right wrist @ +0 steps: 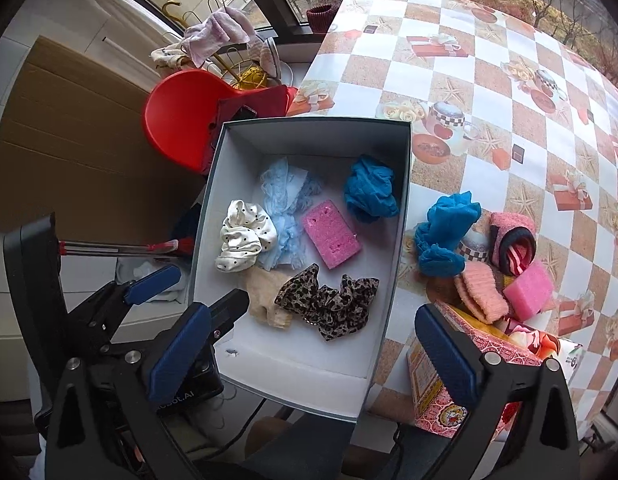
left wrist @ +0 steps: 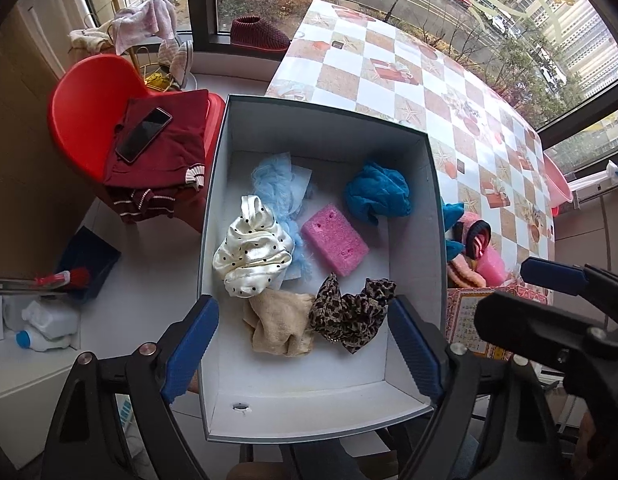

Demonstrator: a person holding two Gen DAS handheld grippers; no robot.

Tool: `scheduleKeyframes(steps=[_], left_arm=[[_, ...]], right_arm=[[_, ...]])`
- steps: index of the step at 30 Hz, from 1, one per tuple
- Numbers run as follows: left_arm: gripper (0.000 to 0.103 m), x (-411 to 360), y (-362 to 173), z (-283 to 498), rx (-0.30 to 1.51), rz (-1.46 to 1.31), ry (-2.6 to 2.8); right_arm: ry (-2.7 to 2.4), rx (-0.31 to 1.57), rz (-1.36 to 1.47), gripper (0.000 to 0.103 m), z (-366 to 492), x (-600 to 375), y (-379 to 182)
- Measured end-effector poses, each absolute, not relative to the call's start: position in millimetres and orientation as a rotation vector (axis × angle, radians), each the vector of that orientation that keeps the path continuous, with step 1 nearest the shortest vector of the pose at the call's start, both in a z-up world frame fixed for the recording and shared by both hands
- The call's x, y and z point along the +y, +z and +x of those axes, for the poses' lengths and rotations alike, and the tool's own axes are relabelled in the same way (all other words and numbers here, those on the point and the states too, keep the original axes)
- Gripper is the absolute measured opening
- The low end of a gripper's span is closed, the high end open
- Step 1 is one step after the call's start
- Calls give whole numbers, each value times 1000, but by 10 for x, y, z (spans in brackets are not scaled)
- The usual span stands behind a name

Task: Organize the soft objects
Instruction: 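Move both tools back toward the pile on the table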

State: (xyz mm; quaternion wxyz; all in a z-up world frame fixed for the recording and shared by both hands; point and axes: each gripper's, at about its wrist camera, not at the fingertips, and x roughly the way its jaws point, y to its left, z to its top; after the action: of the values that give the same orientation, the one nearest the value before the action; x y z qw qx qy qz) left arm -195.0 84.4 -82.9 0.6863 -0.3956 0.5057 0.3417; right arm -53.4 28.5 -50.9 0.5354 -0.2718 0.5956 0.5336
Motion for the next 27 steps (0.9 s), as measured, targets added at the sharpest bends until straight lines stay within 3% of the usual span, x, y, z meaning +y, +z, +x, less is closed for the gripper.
scheduleKeyframes(steps=[27], left_arm=[[89, 781, -669, -1533, 1141, -853, 663]], right_arm=[[1245, 1432, -482, 103, -92, -12, -226]])
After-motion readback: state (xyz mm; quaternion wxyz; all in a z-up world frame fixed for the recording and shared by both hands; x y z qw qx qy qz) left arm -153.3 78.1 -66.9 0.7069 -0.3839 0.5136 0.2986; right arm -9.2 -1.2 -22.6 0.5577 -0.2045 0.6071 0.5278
